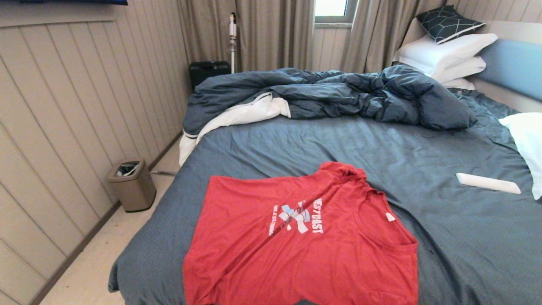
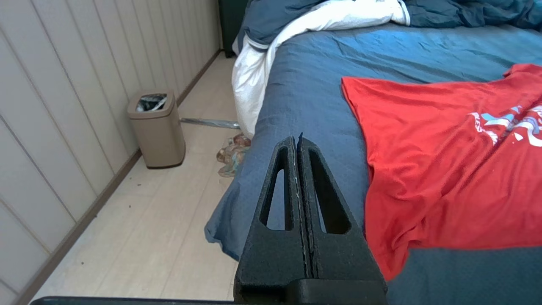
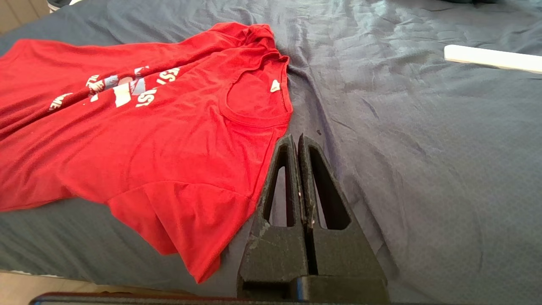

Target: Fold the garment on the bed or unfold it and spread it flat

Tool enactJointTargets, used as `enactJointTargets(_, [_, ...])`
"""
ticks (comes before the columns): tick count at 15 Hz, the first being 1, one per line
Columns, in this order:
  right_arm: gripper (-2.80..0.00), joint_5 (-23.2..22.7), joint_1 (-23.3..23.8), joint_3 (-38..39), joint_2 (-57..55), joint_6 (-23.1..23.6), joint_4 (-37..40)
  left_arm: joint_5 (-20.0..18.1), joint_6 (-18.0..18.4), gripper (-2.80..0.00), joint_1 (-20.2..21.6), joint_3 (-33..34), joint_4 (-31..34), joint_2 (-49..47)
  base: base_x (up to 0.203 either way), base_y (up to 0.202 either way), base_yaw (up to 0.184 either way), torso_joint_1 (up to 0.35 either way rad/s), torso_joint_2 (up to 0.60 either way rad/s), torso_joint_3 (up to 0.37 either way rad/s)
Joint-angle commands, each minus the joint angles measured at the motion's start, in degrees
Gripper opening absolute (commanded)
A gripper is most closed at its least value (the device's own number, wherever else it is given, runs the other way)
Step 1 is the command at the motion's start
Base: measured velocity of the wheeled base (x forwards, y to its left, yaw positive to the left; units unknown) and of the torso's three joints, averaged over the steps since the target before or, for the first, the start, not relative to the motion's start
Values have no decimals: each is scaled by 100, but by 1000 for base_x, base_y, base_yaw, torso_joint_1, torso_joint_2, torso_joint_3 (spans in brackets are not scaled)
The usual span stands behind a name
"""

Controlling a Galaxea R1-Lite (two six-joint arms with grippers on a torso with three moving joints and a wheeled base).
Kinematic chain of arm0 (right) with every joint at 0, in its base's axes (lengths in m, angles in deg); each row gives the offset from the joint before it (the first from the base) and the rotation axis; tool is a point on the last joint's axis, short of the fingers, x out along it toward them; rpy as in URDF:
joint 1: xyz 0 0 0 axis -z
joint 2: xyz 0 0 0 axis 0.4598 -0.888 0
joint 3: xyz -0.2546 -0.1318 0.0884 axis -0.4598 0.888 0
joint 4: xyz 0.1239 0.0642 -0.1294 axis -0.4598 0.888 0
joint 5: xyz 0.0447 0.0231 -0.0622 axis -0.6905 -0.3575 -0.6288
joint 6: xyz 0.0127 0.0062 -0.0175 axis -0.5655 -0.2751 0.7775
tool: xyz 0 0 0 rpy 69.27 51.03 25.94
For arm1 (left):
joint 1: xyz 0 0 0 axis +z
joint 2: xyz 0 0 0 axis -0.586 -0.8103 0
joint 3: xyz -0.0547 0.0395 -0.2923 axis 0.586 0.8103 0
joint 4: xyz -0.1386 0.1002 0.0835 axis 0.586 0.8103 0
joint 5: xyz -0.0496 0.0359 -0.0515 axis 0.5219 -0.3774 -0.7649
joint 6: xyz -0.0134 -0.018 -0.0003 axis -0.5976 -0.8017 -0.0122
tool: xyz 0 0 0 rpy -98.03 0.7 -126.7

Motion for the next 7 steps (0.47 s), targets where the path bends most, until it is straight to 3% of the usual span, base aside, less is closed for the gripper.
enactJointTargets(1, [-280, 0, 0, 0, -17, 0, -2, -2, 1, -280, 0, 0, -4, -9, 0, 0, 0, 0, 0, 0])
enactJointTargets(7, [-280, 0, 0, 0, -17, 0, -2, -2, -26, -280, 0, 0, -4, -9, 0, 0, 0, 0, 0, 0])
